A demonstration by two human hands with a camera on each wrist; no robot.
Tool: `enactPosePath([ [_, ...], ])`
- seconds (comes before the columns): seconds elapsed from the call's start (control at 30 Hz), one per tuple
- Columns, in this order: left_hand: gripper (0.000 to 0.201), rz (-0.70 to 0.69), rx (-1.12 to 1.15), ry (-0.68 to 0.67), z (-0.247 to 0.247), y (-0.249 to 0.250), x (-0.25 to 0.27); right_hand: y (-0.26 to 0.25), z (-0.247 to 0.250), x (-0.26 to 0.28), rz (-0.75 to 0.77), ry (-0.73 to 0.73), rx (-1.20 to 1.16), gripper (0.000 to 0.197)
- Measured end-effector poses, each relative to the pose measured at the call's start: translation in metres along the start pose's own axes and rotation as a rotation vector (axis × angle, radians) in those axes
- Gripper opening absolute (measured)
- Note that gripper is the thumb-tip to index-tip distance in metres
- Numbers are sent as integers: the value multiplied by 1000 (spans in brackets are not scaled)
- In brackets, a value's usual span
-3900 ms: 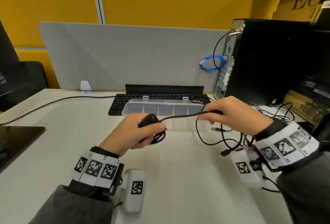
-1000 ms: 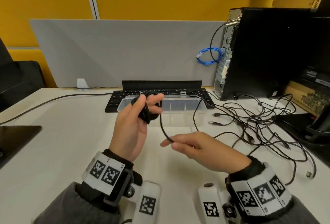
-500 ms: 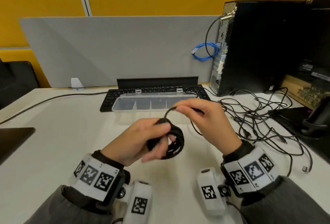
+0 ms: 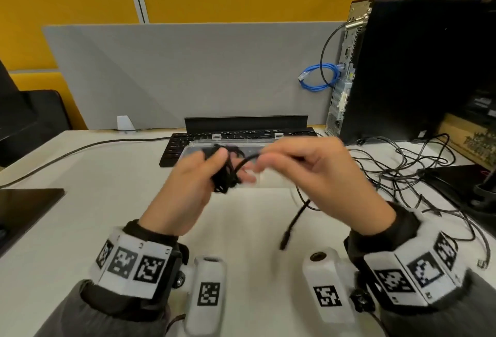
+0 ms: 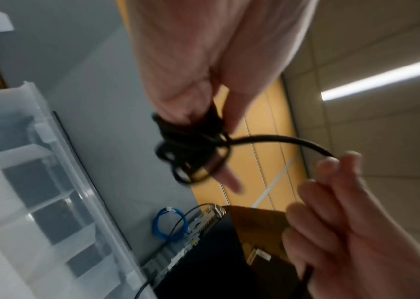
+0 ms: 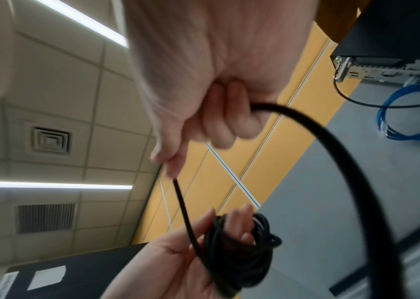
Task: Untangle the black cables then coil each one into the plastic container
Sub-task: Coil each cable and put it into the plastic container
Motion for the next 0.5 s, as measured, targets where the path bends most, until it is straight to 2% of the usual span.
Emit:
enactPosePath([
  [0.07, 49, 93, -74, -218, -25, -4, 11, 15, 14, -5, -12, 154, 72, 10],
  [0.13, 50, 107, 14, -309, -34, -2, 19, 40, 13, -4, -112, 149, 107, 12],
  [0.17, 45, 77, 97, -296, -32, 3, 20, 53, 5, -2, -195, 64, 117, 16],
  [0.23, 31, 28, 350, -181, -20, 11, 15, 68, -20, 9, -355, -237, 124, 23],
  [0.3, 26, 4, 590, -2, -4, 9, 6, 65, -46, 23, -433, -518, 92, 28],
  [0.33, 28, -22, 615, 84, 3, 8, 3, 58, -55, 28, -430, -598, 89, 29],
  [0.37, 32, -53, 583, 145, 8, 7, 2, 50, -62, 31, -403, -642, 110, 30],
  [0.43, 36, -99, 428, 187, 11, 7, 0, 36, -70, 30, -299, -637, 193, 32],
  [0.5, 31, -106, 180, 169, 8, 6, 0, 22, -70, 24, -167, -540, 284, 38],
])
Point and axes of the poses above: each hand's wrist, its own x-axis away from the middle knuckle, its own z-axis out of the back of the hand, y = z × x, the point moved 8 cm from there along -x, towards the middle knuckle, and after that the axes turned 2 degrees about z, right-handed, at the moved point
